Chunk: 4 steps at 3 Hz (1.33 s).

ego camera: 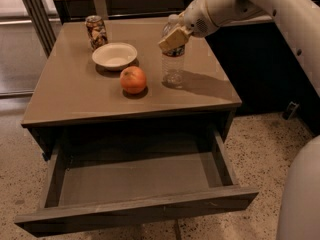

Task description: Place water bottle into top drawer

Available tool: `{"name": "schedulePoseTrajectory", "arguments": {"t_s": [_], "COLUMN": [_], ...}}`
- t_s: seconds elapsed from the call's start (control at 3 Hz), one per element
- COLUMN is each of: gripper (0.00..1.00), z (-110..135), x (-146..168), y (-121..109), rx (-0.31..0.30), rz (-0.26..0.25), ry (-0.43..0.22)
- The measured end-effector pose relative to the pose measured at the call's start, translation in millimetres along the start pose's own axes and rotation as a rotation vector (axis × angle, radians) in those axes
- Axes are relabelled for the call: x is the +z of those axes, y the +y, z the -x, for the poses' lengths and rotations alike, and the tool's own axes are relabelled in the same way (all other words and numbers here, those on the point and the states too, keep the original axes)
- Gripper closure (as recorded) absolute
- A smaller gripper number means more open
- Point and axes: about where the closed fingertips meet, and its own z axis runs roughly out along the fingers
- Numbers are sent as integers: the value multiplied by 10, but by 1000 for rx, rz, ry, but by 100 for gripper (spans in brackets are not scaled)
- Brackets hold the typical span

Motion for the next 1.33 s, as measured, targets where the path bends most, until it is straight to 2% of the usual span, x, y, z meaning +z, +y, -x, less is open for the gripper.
{"name": "schedulePoseTrajectory", "arguments": {"t_s": [0.33,0.67,1.0,1.33], "gripper": [100,100,100,100], "z": [74,241,394,390], "x": [-57,-275,-675,-674], "y": [73,334,936,946], "rx": [-15,-60,-94,-96], "rz": [15,52,147,145], "ry": [-10,-62,-130,-129]}}
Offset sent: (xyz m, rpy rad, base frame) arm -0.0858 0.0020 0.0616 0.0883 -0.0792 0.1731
